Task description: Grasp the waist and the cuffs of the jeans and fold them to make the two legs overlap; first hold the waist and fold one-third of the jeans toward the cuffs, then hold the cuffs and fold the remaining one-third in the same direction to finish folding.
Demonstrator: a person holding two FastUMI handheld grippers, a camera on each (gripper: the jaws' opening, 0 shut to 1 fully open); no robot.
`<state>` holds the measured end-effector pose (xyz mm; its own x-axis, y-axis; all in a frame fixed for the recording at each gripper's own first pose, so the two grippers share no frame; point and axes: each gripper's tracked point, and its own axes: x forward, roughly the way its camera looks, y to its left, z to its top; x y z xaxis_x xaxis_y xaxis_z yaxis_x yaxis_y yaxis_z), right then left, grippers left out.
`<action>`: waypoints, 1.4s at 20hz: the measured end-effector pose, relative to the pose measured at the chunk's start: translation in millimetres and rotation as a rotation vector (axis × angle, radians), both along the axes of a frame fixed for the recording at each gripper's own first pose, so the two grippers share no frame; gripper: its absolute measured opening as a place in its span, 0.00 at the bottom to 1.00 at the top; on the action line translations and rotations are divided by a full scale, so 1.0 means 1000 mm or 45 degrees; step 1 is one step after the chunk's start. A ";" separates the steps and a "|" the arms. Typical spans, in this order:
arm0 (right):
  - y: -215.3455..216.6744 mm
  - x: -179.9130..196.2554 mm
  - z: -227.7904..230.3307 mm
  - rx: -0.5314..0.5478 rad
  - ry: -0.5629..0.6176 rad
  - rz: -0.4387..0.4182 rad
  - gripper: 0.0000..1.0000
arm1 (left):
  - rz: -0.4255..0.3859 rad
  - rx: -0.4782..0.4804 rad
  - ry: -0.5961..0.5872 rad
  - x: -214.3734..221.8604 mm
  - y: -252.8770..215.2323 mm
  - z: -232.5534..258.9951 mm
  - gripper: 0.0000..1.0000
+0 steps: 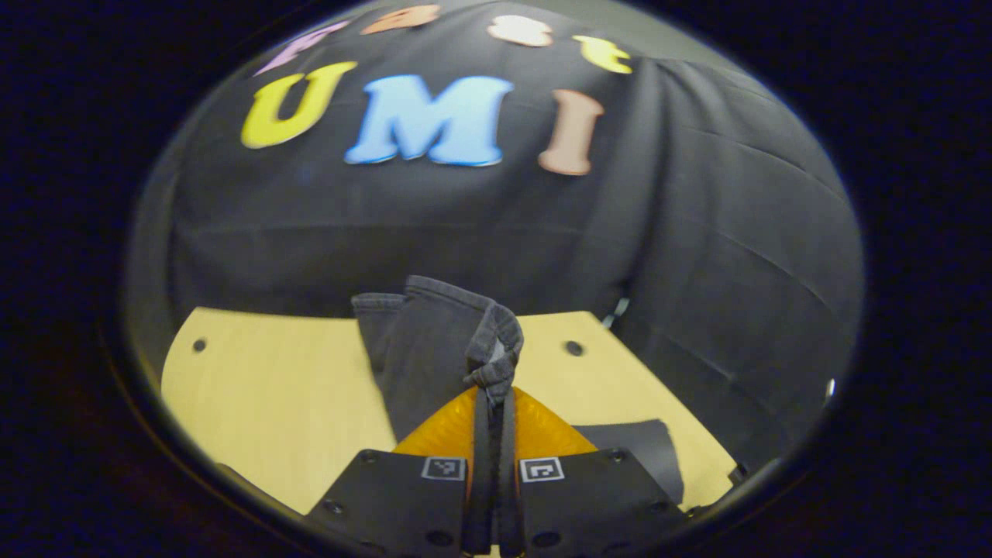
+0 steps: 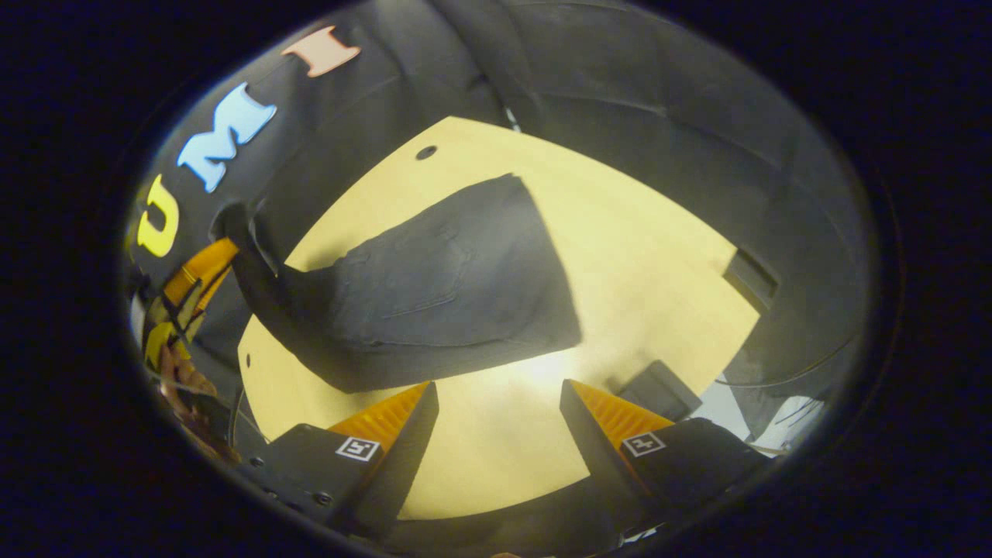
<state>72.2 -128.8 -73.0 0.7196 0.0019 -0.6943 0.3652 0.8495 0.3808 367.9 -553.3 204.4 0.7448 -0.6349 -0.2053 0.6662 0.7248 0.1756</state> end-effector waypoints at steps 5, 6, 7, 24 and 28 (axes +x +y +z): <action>-0.070 -0.077 -0.028 0.090 0.051 -0.367 0.96 | -0.182 0.675 0.366 -0.081 -0.040 -0.215 0.42; -0.078 -0.097 -0.034 0.119 0.059 -0.426 0.97 | -0.142 0.744 0.449 -0.085 -0.025 -0.232 0.71; -0.084 -0.116 -0.040 0.155 0.064 -0.478 0.97 | -0.076 0.789 0.451 -0.086 -0.012 -0.233 1.00; -0.046 -0.016 0.070 -0.359 -0.324 0.123 0.96 | 0.201 0.198 -0.029 0.001 0.114 0.047 1.00; -0.014 0.007 0.088 -0.435 -0.349 0.280 0.97 | 0.312 0.181 -0.125 0.000 0.179 0.082 1.00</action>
<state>79.6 -142.9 15.1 0.8842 -0.0204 -0.4667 0.0880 0.9884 0.1235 367.9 -373.9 286.2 0.8930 -0.4037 -0.1991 0.4494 0.8254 0.3418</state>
